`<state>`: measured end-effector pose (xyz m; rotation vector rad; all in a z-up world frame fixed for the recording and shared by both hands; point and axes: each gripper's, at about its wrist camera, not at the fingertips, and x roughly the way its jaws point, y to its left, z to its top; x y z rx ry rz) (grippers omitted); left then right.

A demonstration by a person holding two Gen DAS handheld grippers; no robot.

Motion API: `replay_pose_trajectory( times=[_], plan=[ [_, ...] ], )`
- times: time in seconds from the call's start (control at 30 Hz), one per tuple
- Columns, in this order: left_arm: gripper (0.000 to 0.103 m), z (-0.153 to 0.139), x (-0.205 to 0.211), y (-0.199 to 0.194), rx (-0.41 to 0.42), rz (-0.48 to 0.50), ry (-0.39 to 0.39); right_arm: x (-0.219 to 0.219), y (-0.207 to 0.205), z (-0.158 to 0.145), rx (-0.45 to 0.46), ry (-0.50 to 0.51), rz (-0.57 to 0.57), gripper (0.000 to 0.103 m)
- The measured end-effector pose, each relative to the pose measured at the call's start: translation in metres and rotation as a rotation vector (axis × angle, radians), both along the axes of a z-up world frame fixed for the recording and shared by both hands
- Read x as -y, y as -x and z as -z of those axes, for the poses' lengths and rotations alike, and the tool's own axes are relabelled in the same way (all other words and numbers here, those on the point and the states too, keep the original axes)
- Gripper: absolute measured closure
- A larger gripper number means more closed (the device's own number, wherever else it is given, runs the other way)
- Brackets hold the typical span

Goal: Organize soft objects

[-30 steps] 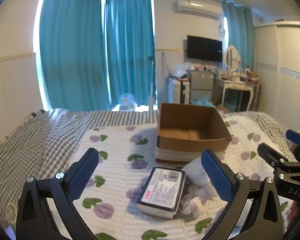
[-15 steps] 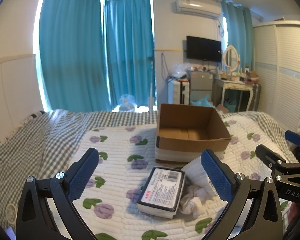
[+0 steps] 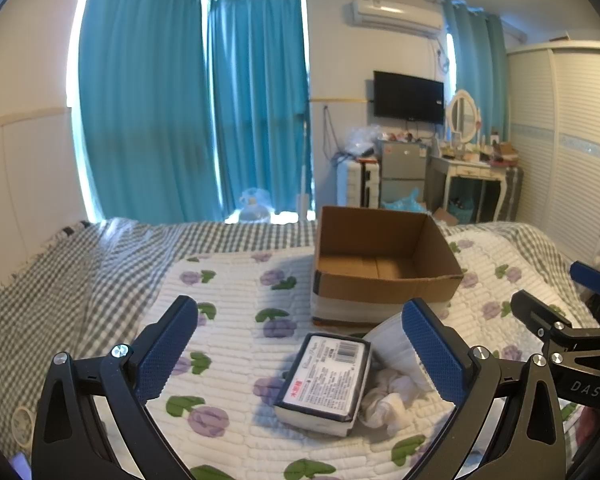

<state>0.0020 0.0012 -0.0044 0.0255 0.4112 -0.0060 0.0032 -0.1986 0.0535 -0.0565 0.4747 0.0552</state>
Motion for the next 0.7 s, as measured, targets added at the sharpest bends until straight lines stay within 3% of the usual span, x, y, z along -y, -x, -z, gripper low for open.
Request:
replay_pose_trajectory(
  times=[0.7],
  plan=[
    [0.0, -0.0001, 0.0003, 0.0, -0.001, 0.0, -0.002, -0.0001, 0.0015, 0.0032, -0.006, 0.002, 0.0, 0.0]
  ],
)
